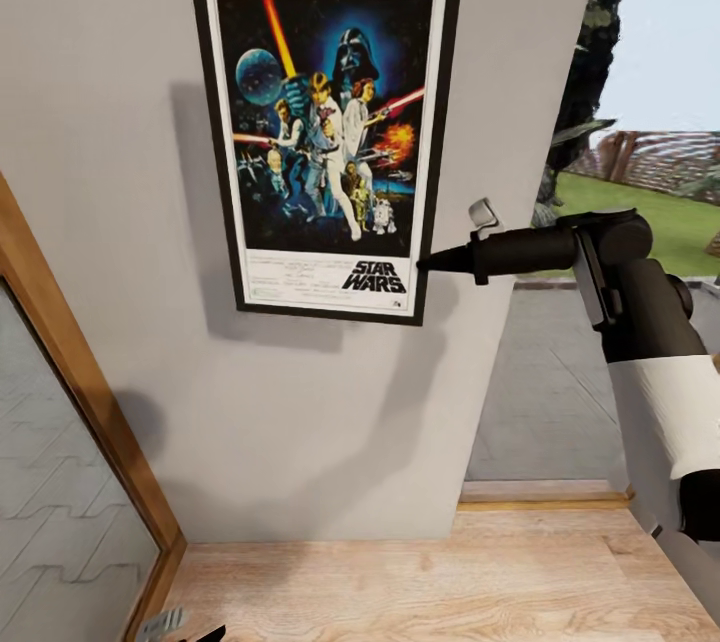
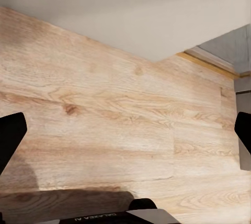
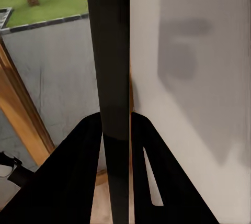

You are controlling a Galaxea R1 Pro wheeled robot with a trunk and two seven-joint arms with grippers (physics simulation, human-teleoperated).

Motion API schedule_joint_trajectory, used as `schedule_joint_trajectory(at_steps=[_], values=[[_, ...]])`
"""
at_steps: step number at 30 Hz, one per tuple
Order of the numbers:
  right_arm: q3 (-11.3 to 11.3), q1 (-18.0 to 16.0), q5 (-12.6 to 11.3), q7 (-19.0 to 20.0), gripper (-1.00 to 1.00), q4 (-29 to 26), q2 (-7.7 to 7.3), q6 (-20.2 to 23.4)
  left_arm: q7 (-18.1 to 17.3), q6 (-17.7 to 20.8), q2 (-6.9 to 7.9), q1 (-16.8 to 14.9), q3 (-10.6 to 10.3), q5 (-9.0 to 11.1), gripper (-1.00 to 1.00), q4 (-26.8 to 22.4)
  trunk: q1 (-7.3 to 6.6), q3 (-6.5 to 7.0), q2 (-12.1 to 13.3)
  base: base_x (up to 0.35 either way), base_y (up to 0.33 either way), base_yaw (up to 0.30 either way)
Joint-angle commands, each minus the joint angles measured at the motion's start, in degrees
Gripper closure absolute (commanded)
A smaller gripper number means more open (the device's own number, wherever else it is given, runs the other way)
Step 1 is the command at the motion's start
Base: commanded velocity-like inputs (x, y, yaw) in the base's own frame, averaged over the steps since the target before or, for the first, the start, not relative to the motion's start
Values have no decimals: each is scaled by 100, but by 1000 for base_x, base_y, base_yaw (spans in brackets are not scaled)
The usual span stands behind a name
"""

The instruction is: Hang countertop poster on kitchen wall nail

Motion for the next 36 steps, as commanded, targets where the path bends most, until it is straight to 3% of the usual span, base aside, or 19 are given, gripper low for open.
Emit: schedule_joint_trajectory(at_steps=[1, 10, 36], values=[[-2, -8, -3, -13, 100, 1, 4, 77, -11, -27, 4, -6, -46, 56, -100, 10, 4, -13, -13, 0, 0, 0], [-29, -13, -3, -294, 100, 5, 240, 101, -16, -27, 4, -6, -47, 56, -100, 10, 4, -13, -13, 0, 0, 0], [-31, -34, -16, -311, 100, -3, 279, 112, -12, -27, 4, -6, -47, 56, -100, 10, 4, -13, -13, 0, 17, 0]])
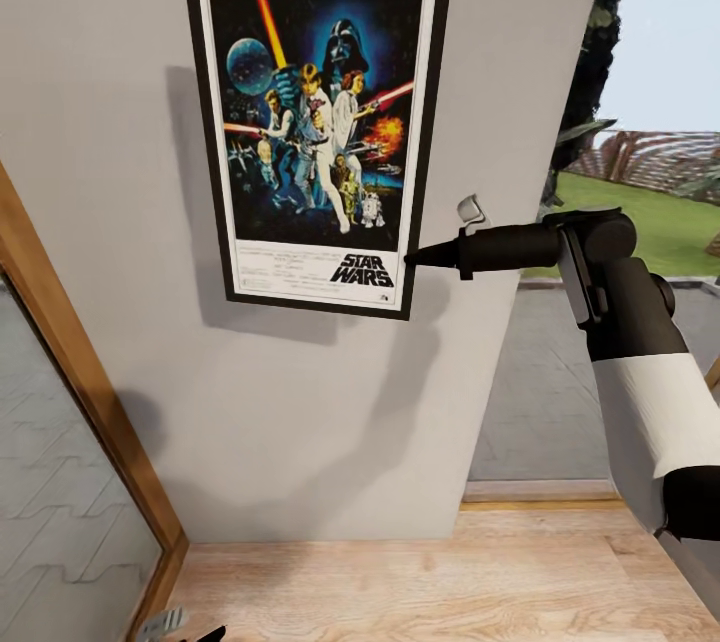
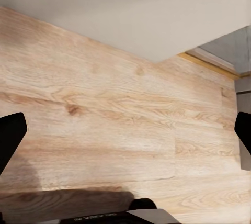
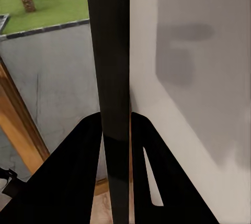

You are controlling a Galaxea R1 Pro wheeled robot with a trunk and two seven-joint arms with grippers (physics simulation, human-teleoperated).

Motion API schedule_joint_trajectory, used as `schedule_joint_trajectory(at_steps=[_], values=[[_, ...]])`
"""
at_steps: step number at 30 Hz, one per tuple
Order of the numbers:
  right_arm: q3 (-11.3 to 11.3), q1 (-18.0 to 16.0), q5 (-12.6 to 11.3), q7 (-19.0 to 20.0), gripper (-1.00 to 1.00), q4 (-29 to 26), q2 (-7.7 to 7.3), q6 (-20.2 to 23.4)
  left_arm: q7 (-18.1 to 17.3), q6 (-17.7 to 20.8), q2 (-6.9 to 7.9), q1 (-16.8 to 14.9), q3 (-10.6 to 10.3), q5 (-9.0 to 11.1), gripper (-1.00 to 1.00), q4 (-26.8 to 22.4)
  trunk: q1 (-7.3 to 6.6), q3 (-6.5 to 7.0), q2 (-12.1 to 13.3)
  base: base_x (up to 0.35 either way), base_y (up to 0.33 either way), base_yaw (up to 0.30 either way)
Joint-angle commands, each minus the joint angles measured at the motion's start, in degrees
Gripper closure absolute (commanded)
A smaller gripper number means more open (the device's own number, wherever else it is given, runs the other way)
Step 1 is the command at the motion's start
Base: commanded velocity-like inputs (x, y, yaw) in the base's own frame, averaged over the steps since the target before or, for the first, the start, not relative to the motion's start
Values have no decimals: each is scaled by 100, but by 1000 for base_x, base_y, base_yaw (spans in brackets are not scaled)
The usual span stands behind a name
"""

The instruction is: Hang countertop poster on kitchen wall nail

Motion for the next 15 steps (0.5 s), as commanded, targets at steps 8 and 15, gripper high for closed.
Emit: schedule_joint_trajectory(at_steps=[8, 15], values=[[6, -8, -8, 23, 100, -1, -2, 69, -12, -27, 3, -6, -46, 57, -100, 11, 4, -13, -14, 0, 105, 0], [6, -8, -9, 25, 100, -1, -2, 69, -10, -27, 3, -6, -46, 57, -100, 11, 4, -13, -14, 0, 92, 0]])
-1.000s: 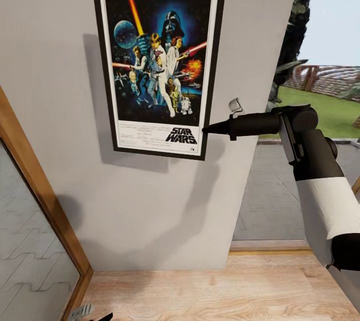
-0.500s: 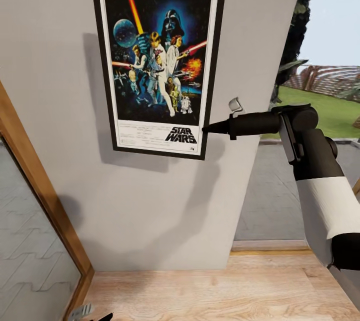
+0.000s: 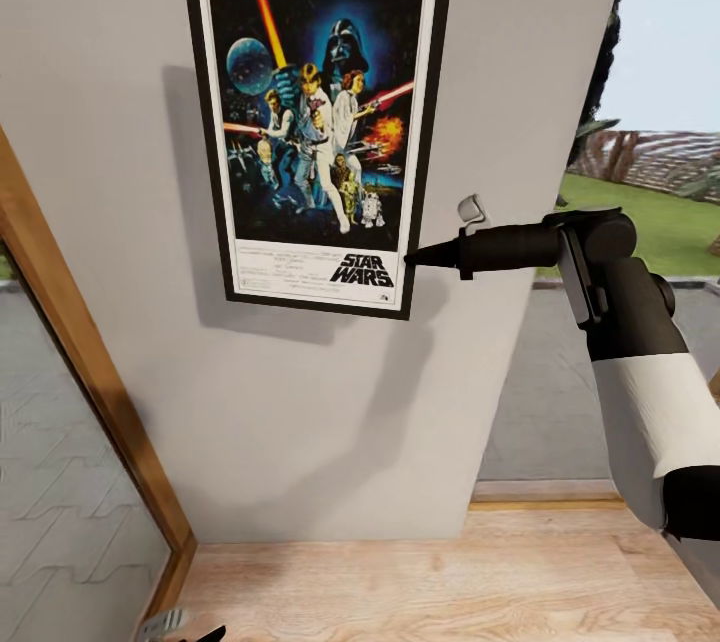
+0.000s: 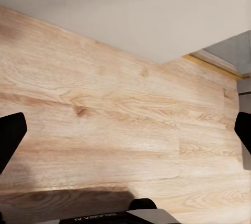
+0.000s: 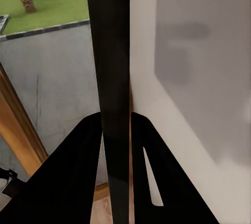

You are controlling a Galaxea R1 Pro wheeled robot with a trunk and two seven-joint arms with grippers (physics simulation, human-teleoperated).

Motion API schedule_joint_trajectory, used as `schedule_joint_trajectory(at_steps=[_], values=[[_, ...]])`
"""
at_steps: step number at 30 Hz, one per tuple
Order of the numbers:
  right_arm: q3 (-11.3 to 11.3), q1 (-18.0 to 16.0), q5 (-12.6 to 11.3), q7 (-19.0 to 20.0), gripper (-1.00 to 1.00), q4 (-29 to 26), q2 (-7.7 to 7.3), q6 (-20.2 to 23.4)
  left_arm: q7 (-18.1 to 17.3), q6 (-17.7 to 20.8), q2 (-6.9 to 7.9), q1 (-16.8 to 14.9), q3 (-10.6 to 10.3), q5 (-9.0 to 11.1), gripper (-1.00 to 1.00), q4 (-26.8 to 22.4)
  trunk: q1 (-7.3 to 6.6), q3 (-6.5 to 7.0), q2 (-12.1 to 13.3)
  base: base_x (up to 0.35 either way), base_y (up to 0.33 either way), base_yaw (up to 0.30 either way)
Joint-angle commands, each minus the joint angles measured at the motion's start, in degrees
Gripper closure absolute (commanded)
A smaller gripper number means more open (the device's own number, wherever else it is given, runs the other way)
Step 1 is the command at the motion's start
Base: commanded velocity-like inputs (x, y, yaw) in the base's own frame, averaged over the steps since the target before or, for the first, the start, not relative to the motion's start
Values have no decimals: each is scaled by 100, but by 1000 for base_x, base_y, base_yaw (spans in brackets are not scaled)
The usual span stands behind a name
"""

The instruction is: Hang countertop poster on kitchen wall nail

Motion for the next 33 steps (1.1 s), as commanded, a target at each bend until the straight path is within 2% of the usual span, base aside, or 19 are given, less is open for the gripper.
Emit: schedule_joint_trajectory(at_steps=[1, 15, 25, 33], values=[[6, -8, -5, 23, 100, 0, -3, 69, -11, -27, 4, -6, -46, 57, -100, 10, 4, -13, -14, 0, 146, 0], [6, -8, -5, 24, 100, -40, -3, 69, -11, -27, 6, -6, -46, 57, -100, 10, 4, -13, -14, 1, 21, 0], [6, -7, -5, 23, 100, -44, -3, 69, -10, -27, 13, -6, -46, 57, -100, 10, 4, -13, -14, 239, 0, 0], [6, -4, -5, 24, 100, -44, -3, 69, -10, -27, 13, -6, -46, 57, -100, 10, 4, -13, -14, 12, 0, 0]])
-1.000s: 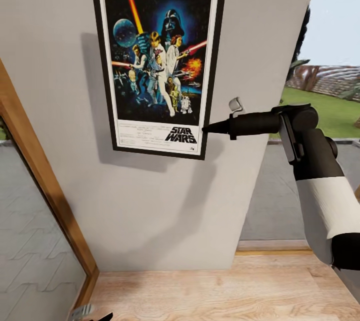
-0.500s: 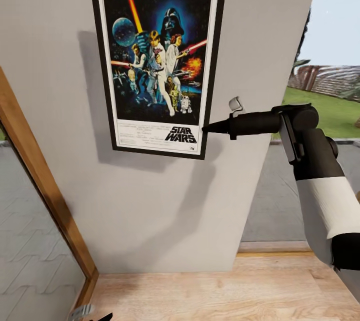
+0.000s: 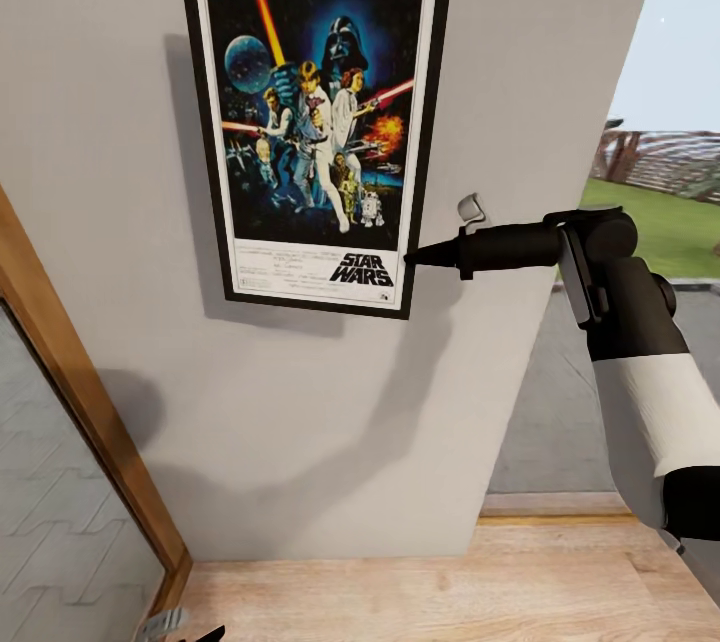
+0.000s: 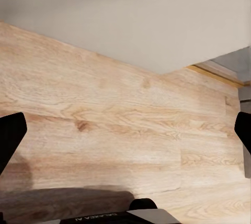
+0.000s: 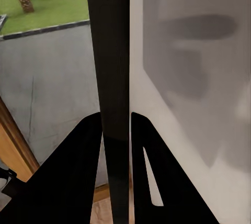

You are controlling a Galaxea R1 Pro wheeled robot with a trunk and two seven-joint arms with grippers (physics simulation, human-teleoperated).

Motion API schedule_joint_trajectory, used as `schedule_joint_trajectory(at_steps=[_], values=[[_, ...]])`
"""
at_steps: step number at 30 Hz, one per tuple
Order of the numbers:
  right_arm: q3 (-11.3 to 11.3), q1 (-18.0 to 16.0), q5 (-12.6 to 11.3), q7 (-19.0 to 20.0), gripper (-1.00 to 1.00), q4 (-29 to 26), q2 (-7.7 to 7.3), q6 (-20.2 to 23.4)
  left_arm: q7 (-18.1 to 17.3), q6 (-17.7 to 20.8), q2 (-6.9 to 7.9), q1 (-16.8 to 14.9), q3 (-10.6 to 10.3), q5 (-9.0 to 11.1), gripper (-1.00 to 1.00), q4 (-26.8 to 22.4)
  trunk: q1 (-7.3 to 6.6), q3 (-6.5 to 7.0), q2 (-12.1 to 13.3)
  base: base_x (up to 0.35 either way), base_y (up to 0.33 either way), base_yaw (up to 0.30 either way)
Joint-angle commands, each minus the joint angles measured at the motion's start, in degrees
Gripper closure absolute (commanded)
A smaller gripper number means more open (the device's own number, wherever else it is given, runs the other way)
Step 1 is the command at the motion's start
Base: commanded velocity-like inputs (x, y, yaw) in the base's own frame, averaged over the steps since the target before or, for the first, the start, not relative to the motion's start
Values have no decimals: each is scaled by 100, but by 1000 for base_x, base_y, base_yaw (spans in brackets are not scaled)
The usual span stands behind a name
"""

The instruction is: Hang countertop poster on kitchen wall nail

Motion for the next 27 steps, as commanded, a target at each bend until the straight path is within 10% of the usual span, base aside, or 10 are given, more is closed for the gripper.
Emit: schedule_joint_trajectory(at_steps=[1, 27], values=[[6, -8, -5, 23, 100, 0, -3, 68, -11, -27, 4, -6, -46, 56, -100, 10, 4, -13, -13, 0, 0, 0], [-3, -5, -5, 23, 100, -1, -3, 68, -11, -27, 4, -6, -46, 56, -100, 10, 4, -13, -13, 89, 0, 0]])
